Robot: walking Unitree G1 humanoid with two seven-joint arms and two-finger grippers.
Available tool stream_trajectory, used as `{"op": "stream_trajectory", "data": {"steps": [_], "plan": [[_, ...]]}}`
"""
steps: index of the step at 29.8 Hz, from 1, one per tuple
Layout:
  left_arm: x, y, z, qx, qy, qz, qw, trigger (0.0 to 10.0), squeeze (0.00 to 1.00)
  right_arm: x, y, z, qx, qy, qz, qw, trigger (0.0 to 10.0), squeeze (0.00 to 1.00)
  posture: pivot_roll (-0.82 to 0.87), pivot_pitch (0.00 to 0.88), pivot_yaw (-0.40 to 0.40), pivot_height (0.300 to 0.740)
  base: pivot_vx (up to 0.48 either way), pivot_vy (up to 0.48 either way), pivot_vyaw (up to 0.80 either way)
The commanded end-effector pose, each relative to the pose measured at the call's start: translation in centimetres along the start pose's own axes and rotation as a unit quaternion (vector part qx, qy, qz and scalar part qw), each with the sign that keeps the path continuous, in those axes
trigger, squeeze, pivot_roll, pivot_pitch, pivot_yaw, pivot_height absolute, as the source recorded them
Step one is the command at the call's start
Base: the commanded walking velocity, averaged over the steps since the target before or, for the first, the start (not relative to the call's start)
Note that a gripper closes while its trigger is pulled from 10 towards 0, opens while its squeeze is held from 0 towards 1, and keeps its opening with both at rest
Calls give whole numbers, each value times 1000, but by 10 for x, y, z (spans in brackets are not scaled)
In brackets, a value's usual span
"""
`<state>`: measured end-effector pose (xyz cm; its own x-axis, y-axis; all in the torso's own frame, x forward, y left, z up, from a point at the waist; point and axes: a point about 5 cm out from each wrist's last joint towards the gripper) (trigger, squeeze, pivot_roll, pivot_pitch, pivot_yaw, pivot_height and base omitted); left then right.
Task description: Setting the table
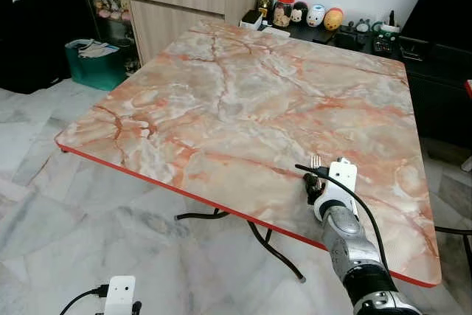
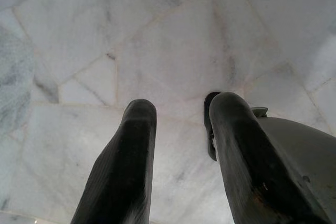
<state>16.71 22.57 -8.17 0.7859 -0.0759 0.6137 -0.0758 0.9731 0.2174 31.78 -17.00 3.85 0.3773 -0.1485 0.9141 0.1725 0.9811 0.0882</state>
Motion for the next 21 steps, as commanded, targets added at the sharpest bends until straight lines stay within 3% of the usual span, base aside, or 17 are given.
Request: {"op": "stream_trajectory", "data": {"steps": [1,20,21], "plan": [[-8,-1,2,-2,17,-8,1000,10000,0,-5,3,0,8,13,1,1000,10000,0,55,0,-65,740,0,0,0],[-10,0,2,-1,21,-6,1000,10000,0,-8,12,1,40,12,6,999,10000,0,57,0,-67,740,0,0,0],[-10,0,2,-2,22,-6,1000,10000,0,-9,12,2,39,13,6,999,8824,0,57,0,-67,740,0,0,0]]}}
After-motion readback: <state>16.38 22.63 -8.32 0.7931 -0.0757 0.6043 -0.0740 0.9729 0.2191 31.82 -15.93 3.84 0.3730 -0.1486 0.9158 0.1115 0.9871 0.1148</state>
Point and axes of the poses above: a point about 5 cm out from each wrist's last joint towards the gripper, its own z axis pointing back from the gripper into the wrist, its own x axis along the axis of the wrist's last joint, y = z × x, and after that the axes turned 2 degrees about -z, right-handed
